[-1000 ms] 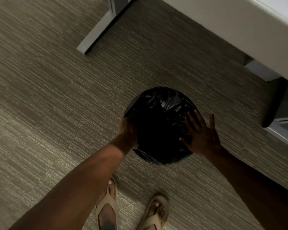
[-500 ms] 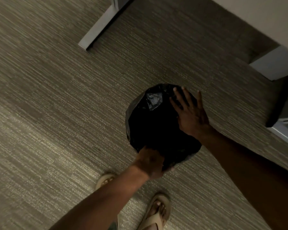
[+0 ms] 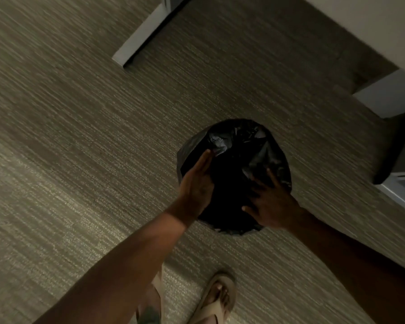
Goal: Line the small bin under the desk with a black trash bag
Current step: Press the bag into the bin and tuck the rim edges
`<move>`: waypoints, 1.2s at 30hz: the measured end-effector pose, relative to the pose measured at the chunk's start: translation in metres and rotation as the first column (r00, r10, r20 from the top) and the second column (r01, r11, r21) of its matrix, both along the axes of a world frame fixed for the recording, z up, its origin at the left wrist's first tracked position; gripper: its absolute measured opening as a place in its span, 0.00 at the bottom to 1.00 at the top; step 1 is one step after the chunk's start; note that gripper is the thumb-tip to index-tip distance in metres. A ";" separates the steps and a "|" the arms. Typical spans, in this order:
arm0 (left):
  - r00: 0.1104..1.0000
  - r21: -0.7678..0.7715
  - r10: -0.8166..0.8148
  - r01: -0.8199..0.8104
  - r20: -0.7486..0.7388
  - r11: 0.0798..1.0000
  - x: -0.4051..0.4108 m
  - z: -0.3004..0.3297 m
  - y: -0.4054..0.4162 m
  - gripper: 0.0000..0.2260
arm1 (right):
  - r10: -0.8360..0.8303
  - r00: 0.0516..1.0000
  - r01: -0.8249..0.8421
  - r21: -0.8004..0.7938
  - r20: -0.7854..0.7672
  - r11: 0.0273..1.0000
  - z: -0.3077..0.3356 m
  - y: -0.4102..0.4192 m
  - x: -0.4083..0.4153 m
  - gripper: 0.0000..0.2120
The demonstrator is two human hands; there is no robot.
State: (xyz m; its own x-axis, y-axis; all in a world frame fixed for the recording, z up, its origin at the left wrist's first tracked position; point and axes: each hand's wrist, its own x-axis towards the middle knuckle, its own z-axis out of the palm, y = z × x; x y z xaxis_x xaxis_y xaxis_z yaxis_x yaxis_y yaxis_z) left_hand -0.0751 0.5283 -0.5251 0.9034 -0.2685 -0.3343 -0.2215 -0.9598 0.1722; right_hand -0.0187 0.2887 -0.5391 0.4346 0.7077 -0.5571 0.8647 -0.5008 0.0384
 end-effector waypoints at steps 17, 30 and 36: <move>0.981 0.069 0.188 -0.184 -0.051 0.980 -0.010 -0.020 0.017 0.29 | -0.217 0.863 0.196 -0.094 -0.456 0.976 0.003 0.019 -0.052 0.49; 0.146 -0.436 0.900 -0.899 -0.410 -0.053 -0.044 0.012 0.003 0.23 | -0.735 -0.366 0.801 0.208 -0.571 -0.561 0.018 0.001 -0.063 0.20; 0.091 -0.429 0.829 -0.884 -0.551 -0.188 -0.041 0.010 0.014 0.14 | -0.718 -0.341 0.821 0.180 -0.606 -0.542 0.008 0.009 -0.069 0.09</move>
